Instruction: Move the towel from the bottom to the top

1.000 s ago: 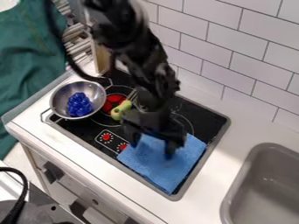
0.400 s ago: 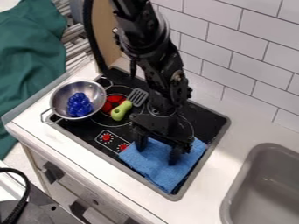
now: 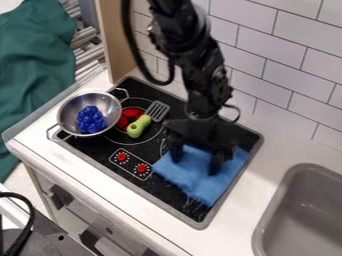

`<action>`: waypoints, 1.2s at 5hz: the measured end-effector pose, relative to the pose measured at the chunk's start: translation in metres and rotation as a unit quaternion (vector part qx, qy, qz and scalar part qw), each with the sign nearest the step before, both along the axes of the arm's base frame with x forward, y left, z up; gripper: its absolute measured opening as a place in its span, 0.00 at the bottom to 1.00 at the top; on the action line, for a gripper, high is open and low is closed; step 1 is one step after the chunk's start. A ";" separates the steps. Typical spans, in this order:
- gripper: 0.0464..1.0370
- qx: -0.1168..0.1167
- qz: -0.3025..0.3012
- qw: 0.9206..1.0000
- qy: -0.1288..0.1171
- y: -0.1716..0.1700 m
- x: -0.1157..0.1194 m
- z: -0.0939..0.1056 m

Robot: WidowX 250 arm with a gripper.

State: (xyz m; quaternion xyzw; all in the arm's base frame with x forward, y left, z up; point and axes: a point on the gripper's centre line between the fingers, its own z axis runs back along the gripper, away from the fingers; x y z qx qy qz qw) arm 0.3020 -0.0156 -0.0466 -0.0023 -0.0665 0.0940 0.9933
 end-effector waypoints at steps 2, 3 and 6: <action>0.97 -0.012 0.034 0.999 -0.023 -0.004 0.038 0.002; 0.97 -0.015 0.040 0.999 -0.022 -0.005 0.047 0.002; 0.96 0.013 0.035 0.999 -0.020 0.002 0.046 0.014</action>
